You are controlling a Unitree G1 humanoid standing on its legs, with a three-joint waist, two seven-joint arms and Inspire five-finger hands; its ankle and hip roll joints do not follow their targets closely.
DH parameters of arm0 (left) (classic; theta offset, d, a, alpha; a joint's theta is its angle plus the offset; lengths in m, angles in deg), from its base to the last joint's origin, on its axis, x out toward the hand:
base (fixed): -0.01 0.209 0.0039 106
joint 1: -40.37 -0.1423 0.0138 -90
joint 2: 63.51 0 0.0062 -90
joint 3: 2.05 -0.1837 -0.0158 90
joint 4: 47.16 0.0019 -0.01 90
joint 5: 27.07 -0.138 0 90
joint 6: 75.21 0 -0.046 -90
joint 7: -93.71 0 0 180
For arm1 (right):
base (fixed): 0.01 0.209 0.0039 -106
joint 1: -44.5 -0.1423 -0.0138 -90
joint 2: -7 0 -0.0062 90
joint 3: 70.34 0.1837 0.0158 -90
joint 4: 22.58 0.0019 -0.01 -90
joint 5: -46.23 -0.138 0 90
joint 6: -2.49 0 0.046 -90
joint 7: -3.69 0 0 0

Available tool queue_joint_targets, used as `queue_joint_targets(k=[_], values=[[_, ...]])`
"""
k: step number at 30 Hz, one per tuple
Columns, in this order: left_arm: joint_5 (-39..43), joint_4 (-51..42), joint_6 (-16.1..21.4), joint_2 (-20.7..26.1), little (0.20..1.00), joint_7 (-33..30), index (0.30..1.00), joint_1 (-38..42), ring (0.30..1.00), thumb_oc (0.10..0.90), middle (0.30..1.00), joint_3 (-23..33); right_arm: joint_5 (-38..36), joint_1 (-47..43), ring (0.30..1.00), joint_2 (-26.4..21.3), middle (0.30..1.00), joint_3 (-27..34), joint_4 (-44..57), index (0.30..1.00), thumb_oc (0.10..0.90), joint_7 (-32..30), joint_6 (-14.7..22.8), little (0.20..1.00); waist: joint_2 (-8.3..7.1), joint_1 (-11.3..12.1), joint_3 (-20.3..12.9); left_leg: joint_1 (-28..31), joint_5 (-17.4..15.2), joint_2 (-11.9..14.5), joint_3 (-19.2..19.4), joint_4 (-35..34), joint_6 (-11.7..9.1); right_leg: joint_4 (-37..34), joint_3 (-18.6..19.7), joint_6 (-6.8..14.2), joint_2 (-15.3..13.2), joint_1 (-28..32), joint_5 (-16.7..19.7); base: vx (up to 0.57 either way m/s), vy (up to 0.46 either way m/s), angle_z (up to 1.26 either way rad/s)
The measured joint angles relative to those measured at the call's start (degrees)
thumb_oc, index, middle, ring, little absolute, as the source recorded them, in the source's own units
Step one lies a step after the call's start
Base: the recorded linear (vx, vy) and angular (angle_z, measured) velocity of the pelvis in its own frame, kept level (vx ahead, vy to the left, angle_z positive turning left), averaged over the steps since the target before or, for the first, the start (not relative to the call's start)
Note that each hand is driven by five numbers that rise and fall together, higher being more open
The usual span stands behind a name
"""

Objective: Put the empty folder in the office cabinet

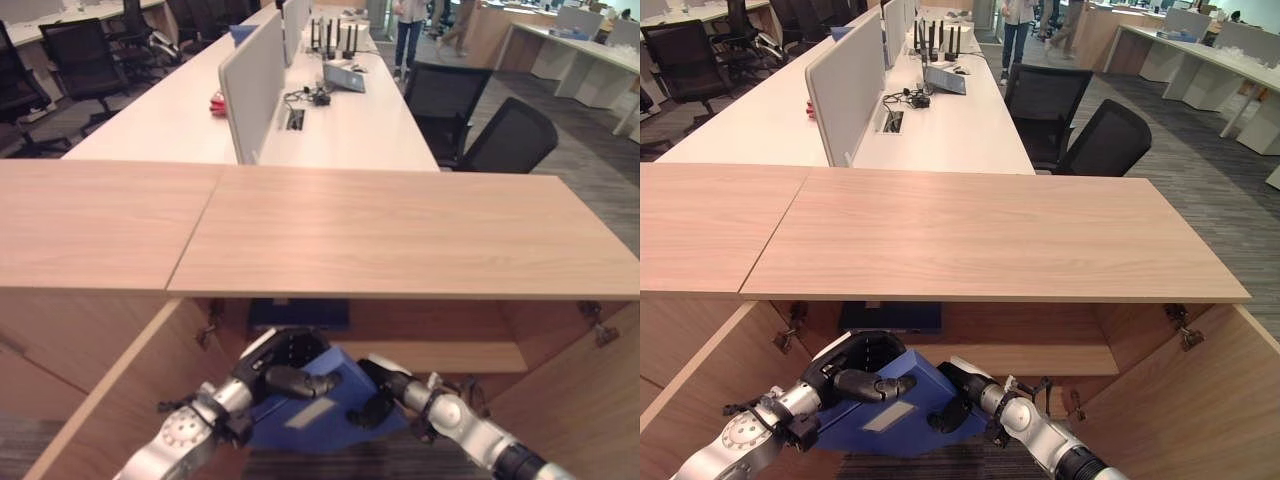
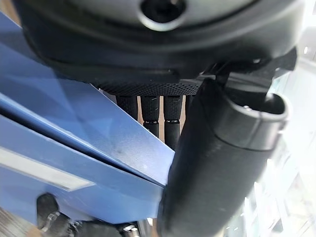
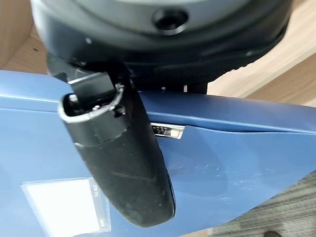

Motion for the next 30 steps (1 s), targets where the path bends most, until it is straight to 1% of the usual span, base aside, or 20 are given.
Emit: queue_joint_targets(k=[3,5,6,8,9,11,12,15,16,17,19,21,22,24,25,26,27,28,29,30], values=[[-2.1,-0.5,2.2,0.7,0.9,3.1,0.9,-3.9,0.9,0.8,0.9,3.8,0.6,5.3,0.3,-1.2,0.3,8.8,-0.2,0.3,0.4,0.0,-0.5,0.3,0.56,0.2,0.2,0.0,0.0,-0.2,0.0,-0.1,0.0,0.0,0.0,0.3,-0.2,0.0,-0.2,0.0,0.005,0.03],[-4.7,1.0,2.3,2.8,0.9,4.8,0.9,-7.0,0.9,0.8,0.9,6.9,-0.2,9.2,0.3,-3.6,0.3,15.3,-0.3,0.3,0.4,-1.2,-1.6,0.3,0.99,-0.2,0.2,0.1,0.0,-0.3,0.1,-0.4,0.1,0.0,0.0,0.4,-0.3,0.0,-0.2,0.0,0.0,0.0],[-5.1,2.4,2.6,4.3,0.9,6.3,0.9,-8.2,0.9,0.8,0.9,8.5,-1.9,11.6,0.3,-3.7,0.3,20.4,-0.3,0.3,0.4,-1.1,-1.8,0.3,1.12,-0.4,0.2,0.2,0.1,-0.3,0.1,-0.5,0.2,0.0,0.0,0.4,-0.3,0.0,-0.2,0.0,0.0,0.0],[-6.7,5.2,2.2,5.3,0.9,6.4,0.9,-10.3,0.9,0.8,0.9,10.1,-4.7,13.4,0.3,-5.4,0.3,23.7,-0.3,0.3,0.4,-3.2,-3.0,0.3,1.49,-0.7,0.3,0.2,0.1,-0.3,0.2,-0.6,0.2,0.0,0.0,0.4,-0.3,-0.1,-0.2,0.0,0.007,-0.06],[-7.7,10.3,1.9,5.3,0.9,6.9,0.9,-11.3,0.9,0.8,0.9,10.2,-7.1,14.8,0.3,-7.0,0.3,28.5,-1.2,0.3,0.4,-4.0,-3.8,0.3,1.93,-1.5,0.3,0.2,0.1,-0.3,0.1,-0.6,0.2,0.0,0.0,0.4,-0.3,0.0,-0.2,0.0,0.0,0.0],[-9.4,13.4,1.3,5.0,0.9,7.4,0.9,-12.2,0.9,0.8,0.9,10.0,-8.7,15.1,0.3,-7.6,0.3,30.0,-2.1,0.3,0.4,-5.0,-4.1,0.3,1.97,-2.0,0.3,0.2,0.1,-0.2,0.1,-0.7,0.2,0.0,0.0,0.4,-0.1,-0.1,-0.2,0.0,0.0,0.0],[-10.0,15.7,1.6,4.3,0.9,8.2,0.9,-12.2,0.9,0.8,0.9,9.9,-9.8,15.1,0.3,-7.6,0.3,31.2,-2.8,0.3,0.4,-5.2,-4.1,0.3,2.01,-2.1,0.3,0.2,0.1,-0.1,0.2,-0.7,0.2,0.0,0.0,0.3,-0.1,-0.2,-0.2,-0.01,0.03,-0.02],[-12.1,29.4,1.2,-2.8,0.9,8.5,0.9,-10.5,0.9,0.8,0.9,9.3,-14.3,14.9,0.3,-6.7,0.3,33.5,-5.7,0.3,0.4,-6.4,-4.1,0.3,2.8,-2.2,0.2,0.1,0.1,0.0,0.2,-0.7,0.2,0.0,0.0,0.3,0.0,-0.3,-0.2,-0.01,0.012,-0.01],[-12.3,33.5,0.5,-5.0,0.9,8.1,0.9,-9.4,0.9,0.8,0.9,9.1,-15.7,14.9,0.3,-6.3,0.3,33.8,-6.1,0.3,0.4,-6.8,-4.1,0.3,3.06,-2.2,0.1,0.1,0.1,0.0,0.2,-0.7,0.2,0.0,0.0,0.3,-0.1,-0.4,-0.2,0.0,0.0,0.0],[-13.5,35.4,-0.6,-5.7,0.9,7.8,0.9,-9.2,0.9,0.8,0.9,8.5,-16.8,14.8,0.3,-5.9,0.3,33.8,-6.4,0.3,0.4,-6.9,-4.1,0.3,3.09,-2.2,0.1,0.0,0.1,0.0,0.1,-0.7,0.2,0.0,0.0,0.3,-0.1,-0.4,-0.2,-0.04,0.041,0.02],[-15.5,41.5,-1.5,-9.2,0.9,7.5,0.9,-9.4,0.9,0.8,0.9,7.4,-21.4,14.5,0.3,-4.0,0.3,33.8,-6.8,0.3,0.4,-7.3,-4.1,0.3,3.29,-2.1,0.0,-1.1,0.2,-0.1,0.1,-0.8,0.3,0.0,-0.1,0.2,-0.2,-1.6,-0.1,-0.09,0.049,0.02],[-17.2,45.6,-0.7,-12.4,0.9,6.4,0.9,-9.5,0.9,0.8,0.9,9.7,-27.2,14.0,0.3,-1.6,0.3,35.1,-6.8,0.3,0.4,-7.6,-4.1,0.3,3.47,-2.0,-0.2,-2.9,0.7,-0.1,-0.1,-0.6,0.5,0.0,-0.5,0.2,-0.4,-3.0,0.2,-0.11,0.039,0.08],[-19.1,48.0,-1.8,-14.0,0.9,4.7,0.9,-8.4,0.9,0.8,0.9,9.7,-32.7,13.3,0.3,0.9,0.3,36.2,-6.8,0.3,0.4,-8.0,-4.1,0.3,3.6,-2.0,-0.2,-4.4,1.1,-0.2,0.0,-0.7,0.5,0.0,-0.6,0.2,-0.4,-4.5,0.6,-0.19,0.045,0.08],[-20.0,53.1,-1.6,-16.9,0.9,3.8,0.9,-7.7,0.9,0.8,0.9,10.7,-41.1,11.8,0.3,3.8,0.3,36.4,-6.7,0.3,0.4,-7.9,-4.0,0.3,3.34,-2.1,0.3,-6.8,1.6,-0.3,-0.2,-0.4,0.6,0.2,-0.8,-0.3,-0.4,-6.7,1.5,-0.25,0.03,0.03],[-20.1,55.1,-1.8,-17.7,0.9,2.8,0.9,-7.0,0.9,0.8,0.9,11.9,-44.2,11.3,0.3,4.6,0.3,36.5,-6.6,0.3,0.4,-7.8,-4.0,0.3,3.67,-2.1,0.1,-7.9,1.7,-0.3,-0.3,-0.1,0.6,0.3,-0.9,-0.1,-0.5,-7.4,1.7,-0.17,0.011,0.09],[-20.0,60.5,-1.3,-19.9,0.9,1.1,0.9,-5.6,0.9,0.8,0.9,13.4,-52.4,9.7,0.3,7.6,0.3,37.5,-6.7,0.3,0.4,-7.8,-3.4,0.3,3.36,-2.2,0.4,-11.5,1.8,-0.4,-0.7,1.2,0.6,0.5,-1.3,0.0,-0.6,-10.5,2.0,-0.15,0.015,0.08],[-20.0,61.6,-1.2,-20.6,0.9,0.5,0.9,-4.9,0.9,0.8,0.9,14.1,-55.0,8.9,0.3,8.8,0.3,38.3,-6.6,0.3,0.4,-7.8,-3.0,0.3,3.31,-2.2,0.4,-12.6,1.9,-0.4,-0.7,1.5,0.6,0.4,-1.3,0.0,-0.6,-11.1,2.2,-0.12,0.014,0.16],[-20.0,63.5,-3.0,-20.9,0.9,-0.6,0.9,-3.5,0.9,0.8,0.9,12.8,-61.7,7.0,0.3,10.4,0.3,38.5,-6.6,0.3,0.4,-7.8,-2.2,0.3,3.07,-2.0,1.7,-14.3,2.9,-0.4,-1.3,1.3,0.6,0.4,-1.7,-0.1,-0.6,-12.8,2.9,-0.15,0.022,0.15],[-19.9,64.5,-2.6,-21.2,0.9,-1.0,0.9,-3.5,0.9,0.8,0.9,12.4,-64.8,6.3,0.3,10.9,0.3,38.8,-6.7,0.3,0.4,-8.0,-2.0,0.3,2.99,-2.0,1.8,-14.9,3.0,-0.5,-1.5,1.3,0.6,0.4,-2.0,-0.1,-0.6,-13.4,2.9,-0.13,0.022,0.18],[-19.8,66.1,-2.4,-22.0,0.9,-1.9,0.9,-3.6,0.9,0.8,0.9,12.2,-69.6,4.7,0.3,11.9,0.3,38.7,-6.7,0.3,0.4,-8.0,-0.2,0.3,2.75,-1.6,2.3,-16.4,3.2,-0.5,-1.6,1.5,0.5,0.4,-2.2,-0.3,-0.8,-14.8,3.1,-0.13,0.022,0.09]])
